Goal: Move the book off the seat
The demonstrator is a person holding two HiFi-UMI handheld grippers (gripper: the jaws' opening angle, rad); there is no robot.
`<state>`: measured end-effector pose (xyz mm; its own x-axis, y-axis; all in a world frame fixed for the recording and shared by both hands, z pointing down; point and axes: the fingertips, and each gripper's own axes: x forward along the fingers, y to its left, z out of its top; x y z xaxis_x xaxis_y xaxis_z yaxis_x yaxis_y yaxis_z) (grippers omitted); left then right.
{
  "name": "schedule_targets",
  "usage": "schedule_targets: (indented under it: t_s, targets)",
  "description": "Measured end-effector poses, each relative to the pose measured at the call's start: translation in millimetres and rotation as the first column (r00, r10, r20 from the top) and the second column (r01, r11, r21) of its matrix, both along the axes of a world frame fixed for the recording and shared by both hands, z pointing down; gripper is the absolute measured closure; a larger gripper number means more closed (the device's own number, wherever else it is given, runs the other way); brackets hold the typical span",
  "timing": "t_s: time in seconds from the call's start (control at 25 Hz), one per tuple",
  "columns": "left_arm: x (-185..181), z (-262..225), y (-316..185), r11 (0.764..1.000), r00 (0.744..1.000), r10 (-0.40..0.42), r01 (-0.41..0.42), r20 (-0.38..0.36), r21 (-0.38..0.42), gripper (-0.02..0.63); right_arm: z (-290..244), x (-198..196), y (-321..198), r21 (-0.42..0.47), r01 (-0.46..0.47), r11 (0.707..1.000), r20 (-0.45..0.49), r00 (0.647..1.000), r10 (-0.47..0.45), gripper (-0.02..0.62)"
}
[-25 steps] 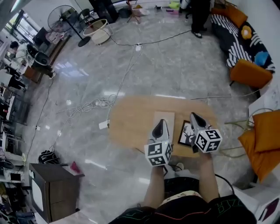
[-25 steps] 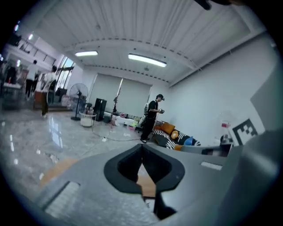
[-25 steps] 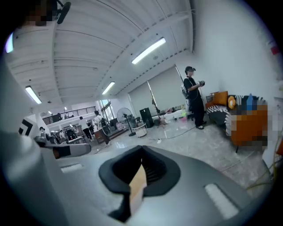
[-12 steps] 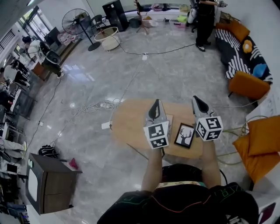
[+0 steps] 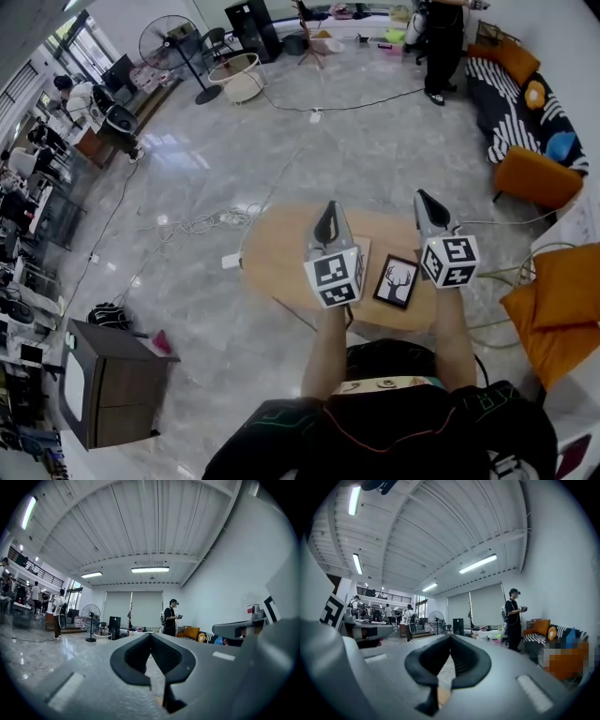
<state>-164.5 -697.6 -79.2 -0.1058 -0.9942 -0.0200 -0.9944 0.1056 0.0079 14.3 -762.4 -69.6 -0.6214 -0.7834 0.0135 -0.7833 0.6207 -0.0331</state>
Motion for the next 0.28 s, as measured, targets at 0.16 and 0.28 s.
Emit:
schedule_targets:
  t_s: [0.16, 0.28]
  targets:
    - [3.6, 2.3, -3.5, 1.000, 1.000, 0.000, 0.000, 0.004, -0.008, 0.597, -0.9, 8.8, -5.8, 0.000, -0.019, 1.000, 0.003, 1.000, 0.019, 0.592]
    - [4.7, 1.9, -6.1, 1.000, 1.000, -0.004, 0.004, 0.015, -0.009, 0.597, -2.0, 12.1, -8.8, 0.006, -0.019, 1.000, 0.007, 1.000, 0.019, 0.592]
